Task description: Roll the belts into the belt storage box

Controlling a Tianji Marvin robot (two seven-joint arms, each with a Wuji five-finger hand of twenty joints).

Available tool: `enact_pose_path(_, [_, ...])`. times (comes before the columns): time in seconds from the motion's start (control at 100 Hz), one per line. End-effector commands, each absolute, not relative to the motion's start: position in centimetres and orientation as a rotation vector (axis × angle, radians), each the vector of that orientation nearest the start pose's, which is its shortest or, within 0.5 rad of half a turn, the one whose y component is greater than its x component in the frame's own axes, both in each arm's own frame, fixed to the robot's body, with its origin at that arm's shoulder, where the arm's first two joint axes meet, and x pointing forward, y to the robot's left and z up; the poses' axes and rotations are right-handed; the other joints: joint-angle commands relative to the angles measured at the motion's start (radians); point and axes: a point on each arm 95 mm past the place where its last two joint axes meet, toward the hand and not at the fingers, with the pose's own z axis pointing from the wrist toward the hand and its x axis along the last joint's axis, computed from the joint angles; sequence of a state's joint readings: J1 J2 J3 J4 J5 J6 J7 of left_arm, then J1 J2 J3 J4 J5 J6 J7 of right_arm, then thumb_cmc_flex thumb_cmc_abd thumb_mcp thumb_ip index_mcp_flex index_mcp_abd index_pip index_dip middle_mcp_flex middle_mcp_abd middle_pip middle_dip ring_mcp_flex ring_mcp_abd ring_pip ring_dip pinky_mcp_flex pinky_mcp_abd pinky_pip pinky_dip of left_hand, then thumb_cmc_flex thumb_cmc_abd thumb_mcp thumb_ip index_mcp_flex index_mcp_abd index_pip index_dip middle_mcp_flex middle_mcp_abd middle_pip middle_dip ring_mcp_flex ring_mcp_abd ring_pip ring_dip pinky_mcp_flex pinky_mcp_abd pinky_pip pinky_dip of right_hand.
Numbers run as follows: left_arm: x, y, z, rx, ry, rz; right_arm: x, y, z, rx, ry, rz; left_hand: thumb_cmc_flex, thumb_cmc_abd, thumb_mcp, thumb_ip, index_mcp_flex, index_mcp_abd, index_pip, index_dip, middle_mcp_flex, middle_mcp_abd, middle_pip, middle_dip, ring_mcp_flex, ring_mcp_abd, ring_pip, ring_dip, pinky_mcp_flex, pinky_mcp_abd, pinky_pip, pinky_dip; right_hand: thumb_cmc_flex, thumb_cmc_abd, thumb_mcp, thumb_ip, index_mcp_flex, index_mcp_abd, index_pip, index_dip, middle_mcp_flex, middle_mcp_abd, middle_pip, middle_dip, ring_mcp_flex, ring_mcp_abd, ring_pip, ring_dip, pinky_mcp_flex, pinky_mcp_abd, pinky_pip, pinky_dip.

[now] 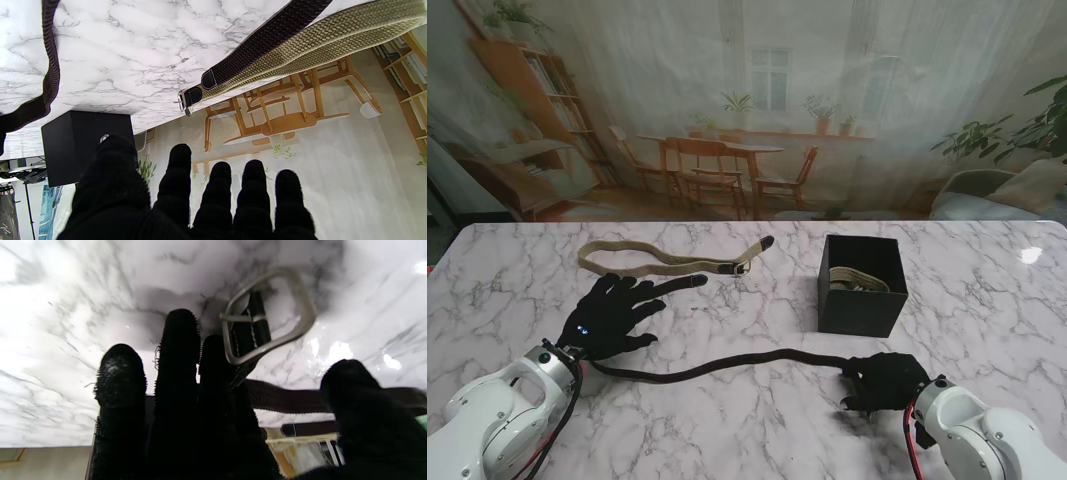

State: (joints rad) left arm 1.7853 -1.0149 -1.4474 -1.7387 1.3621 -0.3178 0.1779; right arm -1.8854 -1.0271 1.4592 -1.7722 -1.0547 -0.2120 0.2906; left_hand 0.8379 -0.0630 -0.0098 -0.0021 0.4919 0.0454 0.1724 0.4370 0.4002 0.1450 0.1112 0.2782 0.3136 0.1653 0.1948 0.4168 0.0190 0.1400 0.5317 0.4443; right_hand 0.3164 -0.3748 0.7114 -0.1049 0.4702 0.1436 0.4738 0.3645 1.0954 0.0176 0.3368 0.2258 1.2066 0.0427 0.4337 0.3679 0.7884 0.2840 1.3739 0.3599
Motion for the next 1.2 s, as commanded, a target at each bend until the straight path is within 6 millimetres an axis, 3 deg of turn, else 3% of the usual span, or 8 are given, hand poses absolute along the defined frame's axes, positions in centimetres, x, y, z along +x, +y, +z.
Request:
enact_pose_path(0.0, [35.1, 4.9, -30.7, -0.706, 1.7, -1.396, 31.6, -6.1, -35.3, 1.308, 1.936, 1.19, 0.031, 0.048, -0.018, -0.014, 0.009, 0.024, -0.007, 0.006, 0.022, 0.02, -0.013, 0.01, 0.002, 0.016, -0.023, -0.005, -0.017, 0.033, -0.034, 0.011, 0.024, -0.003, 0.014, 0.035, -0.079, 0.067, -0.045, 0.003, -0.02, -0.052, -0.039, -0.021, -0.031, -0.032, -0.052, -0.026, -0.035, -0.023, -0.027, 0.016])
enact_pose_path(0.25, [35.1, 4.9, -30.7, -0.707, 1.699, -1.395, 31.2, -6.4, -34.3, 1.33, 2.011, 1.157, 0.032, 0.048, -0.018, -0.014, 0.01, 0.026, -0.006, 0.006, 0.024, 0.02, -0.013, 0.01, 0.003, 0.016, -0.022, -0.005, -0.017, 0.032, -0.034, 0.011, 0.117, -0.099, 0.384, 0.117, -0.333, 0.07, -0.266, -0.08, -0.274, -0.032, -0.19, -0.093, -0.183, -0.056, -0.167, -0.08, -0.197, -0.051, -0.172, 0.04])
enact_pose_path(0.45, [35.2, 4.9, -30.8, -0.709, 1.704, -1.393, 30.8, -6.7, -34.0, 1.328, 2.051, 1.096, 0.032, 0.049, -0.018, -0.014, 0.012, 0.026, -0.006, 0.006, 0.025, 0.02, -0.013, 0.01, 0.004, 0.016, -0.022, -0.005, -0.016, 0.032, -0.034, 0.011, 0.174, -0.141, 0.565, 0.255, -0.321, 0.043, -0.487, -0.031, -0.382, -0.047, -0.269, -0.132, -0.26, -0.068, -0.21, -0.106, -0.269, -0.116, -0.25, 0.038])
enact_pose_path(0.55, [35.2, 4.9, -30.8, -0.711, 1.708, -1.393, 30.7, -6.8, -34.0, 1.306, 2.059, 1.068, 0.032, 0.049, -0.018, -0.014, 0.013, 0.026, -0.005, 0.006, 0.026, 0.019, -0.013, 0.01, 0.003, 0.017, -0.022, -0.005, -0.016, 0.032, -0.035, 0.01, 0.251, -0.165, 0.598, 0.226, -0.321, 0.004, -0.474, 0.067, -0.375, -0.08, -0.287, -0.142, -0.257, -0.077, -0.206, -0.111, -0.266, -0.137, -0.254, 0.032])
enact_pose_path(0.62, [35.2, 4.8, -30.8, -0.711, 1.711, -1.391, 30.6, -6.9, -34.0, 1.274, 2.063, 1.042, 0.033, 0.048, -0.018, -0.014, 0.017, 0.026, -0.003, 0.007, 0.027, 0.02, -0.012, 0.011, 0.004, 0.017, -0.022, -0.005, -0.016, 0.032, -0.035, 0.01, 0.285, -0.163, 0.583, 0.169, -0.31, -0.131, -0.401, 0.144, -0.359, -0.105, -0.27, -0.133, -0.246, -0.041, -0.177, -0.088, -0.28, -0.105, -0.246, 0.04])
enact_pose_path(0.76, [35.2, 4.8, -30.8, -0.71, 1.714, -1.391, 30.4, -7.1, -34.2, 1.227, 2.037, 1.054, 0.033, 0.049, -0.018, -0.015, 0.018, 0.026, -0.002, 0.007, 0.027, 0.02, -0.012, 0.011, 0.003, 0.017, -0.022, -0.005, -0.016, 0.033, -0.035, 0.01, 0.194, -0.126, 0.43, 0.099, -0.216, -0.425, -0.21, 0.139, -0.465, 0.076, -0.082, 0.022, -0.317, 0.058, -0.124, 0.043, -0.355, -0.023, -0.217, 0.157])
enact_pose_path(0.99, [35.3, 4.8, -30.8, -0.709, 1.712, -1.392, 30.5, -7.1, -34.1, 1.131, 1.958, 1.161, 0.031, 0.049, -0.019, -0.014, 0.016, 0.026, -0.003, 0.007, 0.026, 0.021, -0.012, 0.011, 0.004, 0.016, -0.022, -0.005, -0.016, 0.033, -0.034, 0.01, 0.169, -0.128, 0.364, 0.082, -0.11, -0.516, -0.096, 0.116, -0.493, 0.104, -0.016, 0.073, -0.335, 0.06, -0.079, 0.093, -0.346, -0.025, -0.17, 0.2])
enact_pose_path(1.19, [35.3, 4.8, -30.9, -0.71, 1.712, -1.394, 30.6, -7.5, -33.6, 1.045, 1.967, 1.133, 0.031, 0.051, -0.018, -0.015, 0.015, 0.025, -0.003, 0.007, 0.026, 0.019, -0.013, 0.011, 0.003, 0.016, -0.022, -0.005, -0.017, 0.032, -0.035, 0.01, 0.3, -0.138, 0.51, 0.09, -0.097, -0.554, -0.036, 0.1, -0.588, 0.11, -0.015, 0.066, -0.417, 0.049, -0.088, 0.091, -0.387, -0.025, -0.186, 0.208])
